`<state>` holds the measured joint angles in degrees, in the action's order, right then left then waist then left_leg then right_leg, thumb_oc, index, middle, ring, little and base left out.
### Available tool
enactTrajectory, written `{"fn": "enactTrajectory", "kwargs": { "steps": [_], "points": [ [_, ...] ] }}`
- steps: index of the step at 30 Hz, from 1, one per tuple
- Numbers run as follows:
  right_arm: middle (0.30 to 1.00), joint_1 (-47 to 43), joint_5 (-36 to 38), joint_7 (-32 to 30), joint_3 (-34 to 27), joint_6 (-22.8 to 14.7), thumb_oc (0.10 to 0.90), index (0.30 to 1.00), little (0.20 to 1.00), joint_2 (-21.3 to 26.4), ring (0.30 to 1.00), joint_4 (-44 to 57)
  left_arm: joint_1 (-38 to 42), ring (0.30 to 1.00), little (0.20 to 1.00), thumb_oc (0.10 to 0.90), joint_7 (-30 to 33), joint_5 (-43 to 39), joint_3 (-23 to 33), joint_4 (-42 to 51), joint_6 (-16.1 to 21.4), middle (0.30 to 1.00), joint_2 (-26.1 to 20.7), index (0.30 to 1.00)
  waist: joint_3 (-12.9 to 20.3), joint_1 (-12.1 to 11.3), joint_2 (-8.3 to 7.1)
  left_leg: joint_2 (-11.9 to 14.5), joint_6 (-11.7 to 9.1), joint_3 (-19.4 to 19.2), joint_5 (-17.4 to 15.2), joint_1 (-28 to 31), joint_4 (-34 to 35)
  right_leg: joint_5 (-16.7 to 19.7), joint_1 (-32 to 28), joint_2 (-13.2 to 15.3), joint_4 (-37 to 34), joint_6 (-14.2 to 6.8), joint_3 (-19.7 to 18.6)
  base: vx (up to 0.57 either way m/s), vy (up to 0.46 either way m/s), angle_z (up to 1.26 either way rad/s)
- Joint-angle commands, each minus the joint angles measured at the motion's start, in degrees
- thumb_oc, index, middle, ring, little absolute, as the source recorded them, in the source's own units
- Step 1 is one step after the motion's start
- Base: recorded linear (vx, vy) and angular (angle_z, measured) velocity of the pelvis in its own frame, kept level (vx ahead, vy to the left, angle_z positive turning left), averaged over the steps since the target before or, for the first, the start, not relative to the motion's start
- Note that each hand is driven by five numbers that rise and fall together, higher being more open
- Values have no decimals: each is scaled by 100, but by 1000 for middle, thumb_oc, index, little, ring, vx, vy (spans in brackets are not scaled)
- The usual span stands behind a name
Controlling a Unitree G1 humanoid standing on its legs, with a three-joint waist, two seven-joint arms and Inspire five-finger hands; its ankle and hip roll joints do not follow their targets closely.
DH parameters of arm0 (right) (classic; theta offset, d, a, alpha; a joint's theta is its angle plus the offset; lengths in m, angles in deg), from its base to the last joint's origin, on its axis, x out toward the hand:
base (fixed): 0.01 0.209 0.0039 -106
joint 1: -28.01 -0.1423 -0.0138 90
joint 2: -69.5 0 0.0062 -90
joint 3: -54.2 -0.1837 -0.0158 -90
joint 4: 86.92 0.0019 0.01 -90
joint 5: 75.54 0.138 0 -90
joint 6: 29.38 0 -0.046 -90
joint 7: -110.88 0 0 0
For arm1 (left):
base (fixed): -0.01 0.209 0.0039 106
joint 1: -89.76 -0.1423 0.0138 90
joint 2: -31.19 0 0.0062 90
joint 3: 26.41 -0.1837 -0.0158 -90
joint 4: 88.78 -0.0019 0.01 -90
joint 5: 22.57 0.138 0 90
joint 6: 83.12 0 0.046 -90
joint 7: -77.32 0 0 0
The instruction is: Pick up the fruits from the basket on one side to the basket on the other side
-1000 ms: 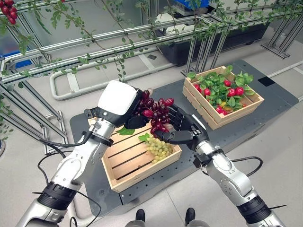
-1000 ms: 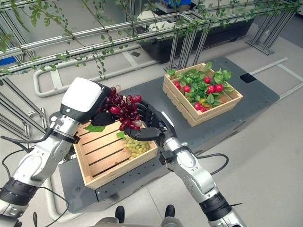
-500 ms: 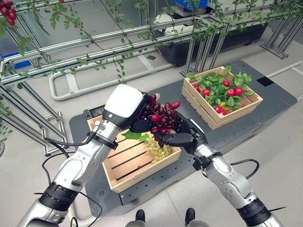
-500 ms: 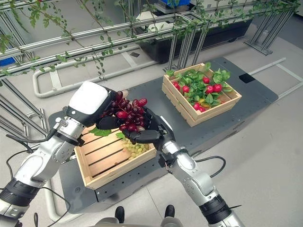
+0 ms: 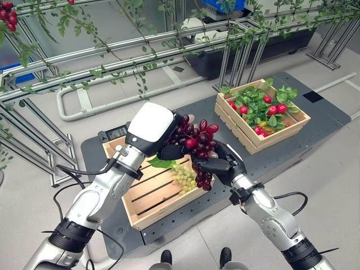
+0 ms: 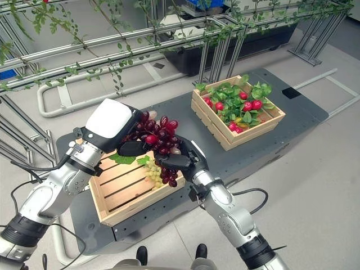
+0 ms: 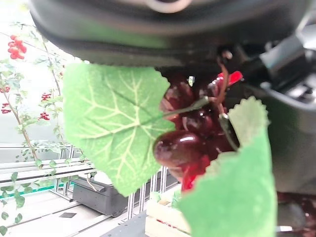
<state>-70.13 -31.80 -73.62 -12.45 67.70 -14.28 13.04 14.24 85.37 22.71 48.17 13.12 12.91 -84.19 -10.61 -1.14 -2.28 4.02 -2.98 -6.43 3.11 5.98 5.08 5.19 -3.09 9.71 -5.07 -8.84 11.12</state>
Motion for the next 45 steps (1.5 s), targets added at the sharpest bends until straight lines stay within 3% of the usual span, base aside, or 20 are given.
{"fn": "enactTrajectory", "kwargs": {
  "steps": [1, 2, 4, 5, 6, 10, 16, 18, 20, 25, 28, 30, 32, 34, 37, 39, 41, 42, 45],
  "points": [
    [300, -271, 98, -27, -385, -1240, 400, 300, 300, -244, 300, 302, 253, 415, 415, 477, 310, -360, -127, 146, 93, 415, 50, 415, 824, -48, 136, -56, 14, 3, -653, 164, -11, -411, -134, 177, 223, -224, 99, 0, 0, 0],
    [300, -270, 97, -27, -385, -1240, 400, 300, 300, -244, 300, 302, 253, 415, 415, 477, 310, -360, -127, 147, 93, 415, 50, 415, 824, -48, 135, -56, 14, 2, -653, 164, -11, -411, -134, 177, 223, -224, 98, 0, 0, 0],
    [300, -210, 50, -39, -452, -1243, 400, 300, 300, -232, 300, 308, 165, 714, 714, 676, 263, -393, -71, 120, 43, 714, 46, 714, 826, -46, 141, -59, 16, 2, -653, 162, -9, -408, -131, 176, 218, -228, 92, 0, 0, 0],
    [300, -197, 22, -59, -471, -1249, 400, 300, 300, -225, 300, 309, 144, 714, 714, 676, 243, -419, -56, 107, 14, 714, 42, 714, 824, -44, 143, -59, 15, -2, -654, 164, -9, -408, -135, 175, 213, -227, 90, 0, 0, 0],
    [300, -168, 1, -87, -520, -1282, 400, 300, 300, -199, 300, 301, 98, 900, 900, 800, 204, -468, -14, 78, 12, 900, 24, 900, 818, -42, 147, -58, 16, -8, -655, 170, -8, -405, -143, 173, 205, -224, 87, 0, 0, 0],
    [300, -52, -152, -310, -782, -1565, 400, 300, 300, -137, 300, 297, -114, 900, 900, 800, -195, -1334, 118, -62, -46, 900, -14, 900, 801, -33, 162, -59, 18, -7, -651, 163, -8, -399, -136, 169, 198, -229, 72, 0, 0, 0],
    [300, 265, -403, -496, -1332, -1656, 400, 300, 300, -104, 300, 414, -639, 900, 900, 800, -1131, -3423, 556, -20, 78, 900, 181, 900, 752, -11, 192, -57, 48, -28, -652, 148, -14, -392, -99, 137, 197, -220, 10, -5, -14, -4],
    [300, 360, -426, -504, -1478, -1686, 400, 300, 300, -102, 300, 413, -746, 900, 900, 800, -1535, -4389, 643, 52, -88, 900, 253, 900, 733, 24, 185, -54, 53, -57, -655, 149, -35, -381, -82, 110, 192, -215, -42, -3, -38, -5],
    [300, 446, -500, -569, -1630, -1758, 400, 300, 300, -158, 300, 432, -903, 900, 900, 800, -2281, -6001, 733, 157, -508, 900, 534, 900, 711, 51, 178, -45, 61, -111, -667, 145, -68, -335, -74, 88, 119, -201, -99, 6, -51, -8],
    [300, 524, -453, -484, -1803, -1828, 400, 300, 300, -282, 300, 274, -1040, 900, 900, 800, -3715, -7758, 394, 542, -567, 900, 1041, 900, 668, 164, 165, -10, 72, -268, -754, 181, -205, -293, -63, -20, 7, -156, -309, 3, -54, -16],
    [300, 440, -292, -388, -1737, -1857, 400, 300, 300, -259, 300, 124, -858, 900, 900, 800, -4128, -8613, 100, 678, -560, 900, 1192, 900, 655, 202, 142, -72, 100, -205, -874, 117, -482, -286, -20, -89, 7, -106, -565, 1, -4, -30],
    [300, 365, -224, -332, -1645, -1847, 400, 300, 300, -247, 300, 48, -738, 900, 900, 800, -4232, -8959, -24, 734, -524, 900, 1258, 900, 639, 193, 116, -158, 112, -51, -1008, 25, -767, -256, 13, -78, 7, -98, -725, -29, 85, -30],
    [300, 241, -152, -87, -1501, -1683, 400, 300, 300, -193, 300, -9, -622, 900, 900, 800, -4247, -9285, -56, 687, -529, 900, 1402, 900, 579, 114, 85, -399, 184, 503, -1241, -100, -1180, -155, 43, -51, 7, -110, -1094, -48, 224, -51],
    [300, 203, -49, 15, -1428, -1596, 400, 300, 300, -168, 300, 31, -615, 900, 900, 800, -4376, -9303, -25, 637, -557, 900, 1496, 900, 544, 95, 93, -594, 274, 759, -1370, -93, -1264, -95, 117, -3, 80, -173, -1353, -76, 319, -104],
    [300, 282, -35, -16, -1505, -1624, 400, 300, 300, -250, 300, 72, -547, 900, 900, 800, -4637, -9510, -78, 467, -703, 900, 1554, 900, 521, 243, 161, -741, 443, 609, -1380, 36, -1033, -5, 492, 188, 454, -352, -1506, -138, 502, -84],
    [300, 415, -73, 17, -1559, -1567, 400, 300, 300, -376, 300, 130, -574, 900, 900, 800, -4804, -9518, -131, 372, -720, 900, 1644, 900, 479, 326, 198, -879, 487, 599, -1396, 40, -990, 223, 727, 351, 615, -364, -1517, -127, 364, -23],
    [300, 574, -116, 204, -1663, -1480, 400, 300, 300, -452, 300, 156, -610, 900, 900, 800, -4926, -9523, -132, 285, -783, 900, 1749, 900, 439, 406, 249, -993, 482, 560, -1379, 119, -842, 719, 1050, 548, 613, -414, -1472, -146, 370, -30],
    [300, 626, -96, 307, -1702, -1439, 400, 300, 300, -469, 300, 167, -612, 900, 900, 800, -4887, -9563, -136, 289, -800, 900, 1758, 900, 411, 412, 276, -1034, 456, 512, -1347, 154, -796, 850, 1181, 650, 445, -441, -1290, -145, 326, -31],
    [300, 654, 73, 413, -1704, -1481, 400, 300, 300, -438, 300, 63, -578, 900, 900, 800, -4742, -9400, -141, 311, -795, 900, 1714, 900, 393, 346, 319, -1070, 467, 259, -1265, 163, -660, 818, 1295, 735, 631, -435, -765, -195, 255, -51]
  ]
}}
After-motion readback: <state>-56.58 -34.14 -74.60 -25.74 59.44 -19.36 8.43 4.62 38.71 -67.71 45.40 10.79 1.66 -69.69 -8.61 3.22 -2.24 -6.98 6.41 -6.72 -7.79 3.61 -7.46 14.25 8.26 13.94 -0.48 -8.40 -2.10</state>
